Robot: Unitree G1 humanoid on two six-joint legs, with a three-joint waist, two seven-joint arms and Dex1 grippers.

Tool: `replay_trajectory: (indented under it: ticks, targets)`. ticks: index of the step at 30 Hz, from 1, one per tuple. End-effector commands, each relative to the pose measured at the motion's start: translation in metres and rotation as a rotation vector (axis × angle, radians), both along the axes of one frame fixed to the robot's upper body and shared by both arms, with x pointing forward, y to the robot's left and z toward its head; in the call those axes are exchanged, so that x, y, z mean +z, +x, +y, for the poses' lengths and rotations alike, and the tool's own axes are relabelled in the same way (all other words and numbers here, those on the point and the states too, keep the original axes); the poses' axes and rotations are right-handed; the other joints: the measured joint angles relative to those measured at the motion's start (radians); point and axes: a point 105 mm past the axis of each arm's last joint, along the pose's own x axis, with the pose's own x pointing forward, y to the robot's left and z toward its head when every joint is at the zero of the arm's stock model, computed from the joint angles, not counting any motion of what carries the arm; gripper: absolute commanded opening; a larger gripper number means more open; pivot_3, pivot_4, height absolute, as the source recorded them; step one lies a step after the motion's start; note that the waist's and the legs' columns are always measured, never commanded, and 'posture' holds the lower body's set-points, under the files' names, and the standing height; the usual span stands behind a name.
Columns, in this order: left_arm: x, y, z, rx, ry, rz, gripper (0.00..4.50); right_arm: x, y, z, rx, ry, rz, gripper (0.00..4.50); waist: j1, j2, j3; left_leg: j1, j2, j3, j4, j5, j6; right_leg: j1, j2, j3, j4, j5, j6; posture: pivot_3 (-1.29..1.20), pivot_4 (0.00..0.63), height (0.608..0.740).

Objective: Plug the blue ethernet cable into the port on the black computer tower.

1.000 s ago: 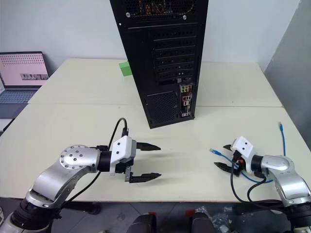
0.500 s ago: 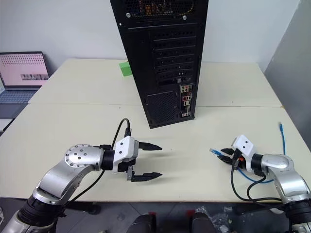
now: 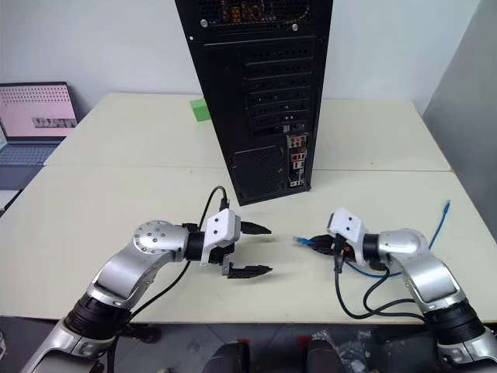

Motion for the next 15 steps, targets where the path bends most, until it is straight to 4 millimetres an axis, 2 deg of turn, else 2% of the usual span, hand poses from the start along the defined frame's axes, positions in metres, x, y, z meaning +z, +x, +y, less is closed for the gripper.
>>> replay_trajectory:
  ticks: [1,8,11,15]
  targets:
    - [0.005,0.005,-0.002,-0.024,0.013,-0.050,4.50,0.010,-0.006,0.014,0.061,0.004,-0.022,0.04,0.000,0.000,0.000,0.000,0.000,0.000,0.000,0.000,0.000,0.000,0.000,0.000,0.000,0.000,0.000,0.00,0.150,0.740]
    - [0.005,0.012,-0.009,-0.040,0.005,-0.076,4.50,0.013,-0.009,0.023,0.104,0.002,-0.027,0.02,-0.001,0.000,0.000,0.000,0.000,0.000,0.000,0.000,0.000,0.000,0.000,0.000,0.000,0.000,0.000,0.00,0.150,0.740]
    - [0.005,0.012,-0.011,-0.050,-0.005,-0.078,4.03,0.014,-0.009,0.024,0.112,-0.002,-0.032,0.02,-0.001,0.000,0.000,0.000,0.000,0.000,0.000,0.000,0.000,0.000,0.000,0.000,0.000,0.000,0.000,0.00,0.150,0.740]
    - [0.004,0.011,-0.011,-0.071,0.001,-0.081,3.13,0.017,-0.010,0.027,0.123,0.001,-0.035,0.02,-0.001,0.000,0.000,0.000,0.000,0.000,0.000,0.000,0.000,0.000,0.000,0.000,0.000,0.000,0.000,0.00,0.150,0.740]
